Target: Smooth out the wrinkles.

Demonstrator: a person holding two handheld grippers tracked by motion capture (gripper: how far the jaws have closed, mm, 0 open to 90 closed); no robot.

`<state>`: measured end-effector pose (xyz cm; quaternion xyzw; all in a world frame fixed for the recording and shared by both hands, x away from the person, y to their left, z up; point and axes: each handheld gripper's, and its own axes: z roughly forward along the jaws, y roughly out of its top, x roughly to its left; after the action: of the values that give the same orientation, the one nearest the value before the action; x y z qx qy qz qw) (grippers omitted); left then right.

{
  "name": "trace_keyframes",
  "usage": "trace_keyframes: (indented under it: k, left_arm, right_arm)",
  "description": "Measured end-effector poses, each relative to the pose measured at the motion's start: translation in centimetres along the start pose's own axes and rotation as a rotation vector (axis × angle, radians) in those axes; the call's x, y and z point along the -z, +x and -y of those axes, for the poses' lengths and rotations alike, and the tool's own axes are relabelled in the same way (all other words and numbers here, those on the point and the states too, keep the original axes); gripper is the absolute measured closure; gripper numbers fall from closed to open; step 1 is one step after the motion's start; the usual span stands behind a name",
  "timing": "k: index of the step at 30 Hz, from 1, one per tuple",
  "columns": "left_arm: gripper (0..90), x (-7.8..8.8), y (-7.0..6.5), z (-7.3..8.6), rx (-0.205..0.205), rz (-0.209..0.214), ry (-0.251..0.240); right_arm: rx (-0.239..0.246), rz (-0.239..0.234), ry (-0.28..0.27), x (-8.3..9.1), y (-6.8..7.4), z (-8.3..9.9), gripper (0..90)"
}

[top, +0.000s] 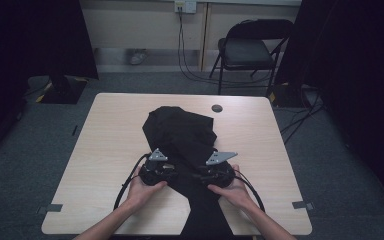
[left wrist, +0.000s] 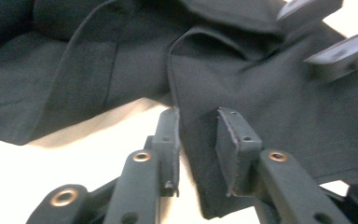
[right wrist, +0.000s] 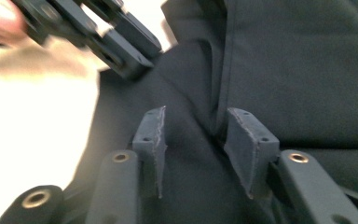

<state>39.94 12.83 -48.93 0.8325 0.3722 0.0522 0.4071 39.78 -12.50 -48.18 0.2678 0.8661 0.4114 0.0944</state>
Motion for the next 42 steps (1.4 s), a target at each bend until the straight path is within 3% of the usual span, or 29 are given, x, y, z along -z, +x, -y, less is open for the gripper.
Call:
trace_keyframes:
  k: [2,3,5,9,11,14,17,20,25,27,31,34,37,39,41,42]
  left_arm:
    - [75.1,0.3,0.0,-0.2,-0.008,0.007,-0.018]
    - [75.1,0.4,0.0,-0.3,-0.005,0.012,-0.03]
    - [74.2,0.9,0.1,-0.4,-0.002,0.002,-0.052]
    - [66.4,1.4,0.4,-0.4,0.01,-0.026,-0.086]
    - [63.2,1.5,0.5,-0.4,0.02,-0.026,-0.091]
    - [62.0,1.2,0.3,-0.4,0.014,-0.027,-0.077]
    - [60.8,0.7,-0.1,-0.4,-0.003,-0.019,-0.063]
    - [58.7,0.4,-0.7,-0.6,-0.025,-0.015,-0.05]
    - [58.5,-0.3,-1.5,-0.5,-0.055,0.002,-0.022]
    - [57.7,-0.6,-2.3,-0.7,-0.09,0.029,-0.023]
    - [61.3,-1.8,-4.1,-0.9,-0.147,0.114,-0.012]
    - [57.9,-3.1,-4.9,-0.5,-0.156,0.105,0.026]
    - [52.0,-3.4,-5.4,-0.5,-0.187,0.072,0.014]
    - [61.6,-3.4,-5.9,-0.4,-0.263,0.014,0.021]
    - [80.2,-3.2,-6.1,-0.1,-0.273,0.044,0.021]
    - [87.7,-3.2,-6.2,-0.1,-0.29,0.037,0.024]
  right_arm:
    - [0.021,0.013,0.012,-0.3,0.0,0.0,86.4]
    - [0.015,0.008,0.005,-0.3,-0.1,-0.1,89.5]
    - [0.01,0.019,-0.013,0.0,-0.3,-0.4,90.0]
    - [-0.036,0.058,-0.101,1.8,-1.3,-1.4,90.0]
    - [-0.082,0.038,-0.167,3.1,-2.2,-1.9,89.9]
    - [-0.09,0.04,-0.211,4.3,-2.7,-2.2,89.7]
    - [-0.089,0.054,-0.199,4.4,-2.8,-1.9,89.5]
    - [-0.107,0.052,-0.225,4.9,-3.2,-1.8,89.8]
    - [-0.104,0.13,-0.206,5.5,-4.0,-1.8,90.0]
    - [-0.102,0.157,-0.184,5.2,-4.7,-1.6,90.0]
    - [-0.135,0.138,-0.142,3.6,-5.3,-0.5,90.0]
    - [-0.119,0.133,-0.103,2.9,-5.0,-0.1,90.0]
    - [-0.105,0.124,-0.098,2.6,-4.6,-0.1,90.0]
    - [-0.104,0.121,-0.099,2.5,-4.4,-0.2,90.0]
    - [-0.104,0.121,-0.104,2.4,-4.4,-0.3,90.0]
    - [-0.105,0.121,-0.109,2.5,-4.3,-0.3,90.0]
